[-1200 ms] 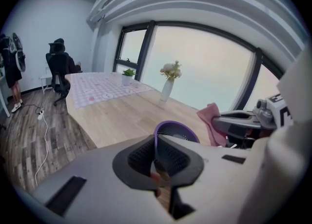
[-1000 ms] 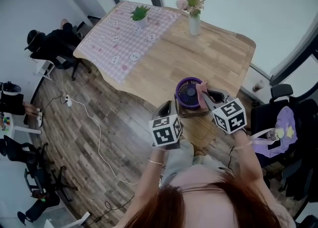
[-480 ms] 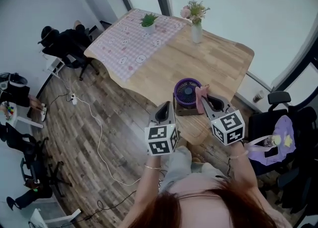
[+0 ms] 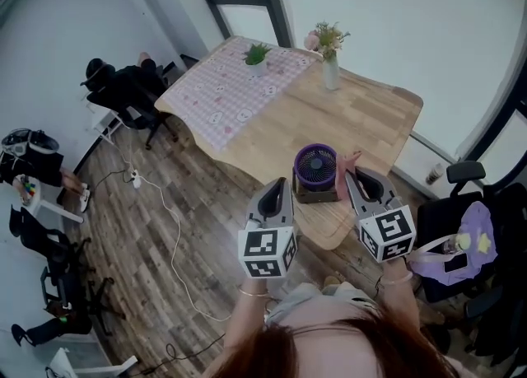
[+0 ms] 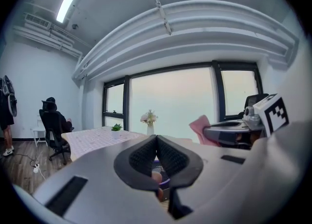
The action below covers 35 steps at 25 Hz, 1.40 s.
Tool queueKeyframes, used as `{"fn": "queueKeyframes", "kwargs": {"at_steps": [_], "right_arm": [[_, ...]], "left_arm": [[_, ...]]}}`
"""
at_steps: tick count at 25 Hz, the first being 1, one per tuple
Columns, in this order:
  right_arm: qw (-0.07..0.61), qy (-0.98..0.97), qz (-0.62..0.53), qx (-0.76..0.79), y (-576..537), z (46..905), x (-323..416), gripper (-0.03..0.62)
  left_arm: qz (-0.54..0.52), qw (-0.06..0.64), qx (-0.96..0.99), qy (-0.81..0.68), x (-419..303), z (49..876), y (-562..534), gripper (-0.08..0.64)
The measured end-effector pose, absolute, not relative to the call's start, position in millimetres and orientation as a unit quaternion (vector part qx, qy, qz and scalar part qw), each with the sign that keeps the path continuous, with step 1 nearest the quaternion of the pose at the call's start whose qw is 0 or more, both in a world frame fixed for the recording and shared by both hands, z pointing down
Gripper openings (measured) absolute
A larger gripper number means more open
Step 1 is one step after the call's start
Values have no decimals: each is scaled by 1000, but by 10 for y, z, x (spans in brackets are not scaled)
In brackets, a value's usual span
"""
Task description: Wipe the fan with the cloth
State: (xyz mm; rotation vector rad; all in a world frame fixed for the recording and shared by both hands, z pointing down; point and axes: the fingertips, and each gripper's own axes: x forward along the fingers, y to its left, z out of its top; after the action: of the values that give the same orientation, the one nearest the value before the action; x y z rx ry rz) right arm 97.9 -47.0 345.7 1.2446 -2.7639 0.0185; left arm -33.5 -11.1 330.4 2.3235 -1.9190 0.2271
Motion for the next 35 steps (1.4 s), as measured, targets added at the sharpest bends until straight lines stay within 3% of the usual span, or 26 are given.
{"fn": "queueKeyframes", "kwargs": {"at_steps": [35], "right_arm": [[48, -901, -41, 428, 376, 3030, 821, 23]], "left_arm": [[46, 17, 793, -607, -396, 2985, 811, 14]]}}
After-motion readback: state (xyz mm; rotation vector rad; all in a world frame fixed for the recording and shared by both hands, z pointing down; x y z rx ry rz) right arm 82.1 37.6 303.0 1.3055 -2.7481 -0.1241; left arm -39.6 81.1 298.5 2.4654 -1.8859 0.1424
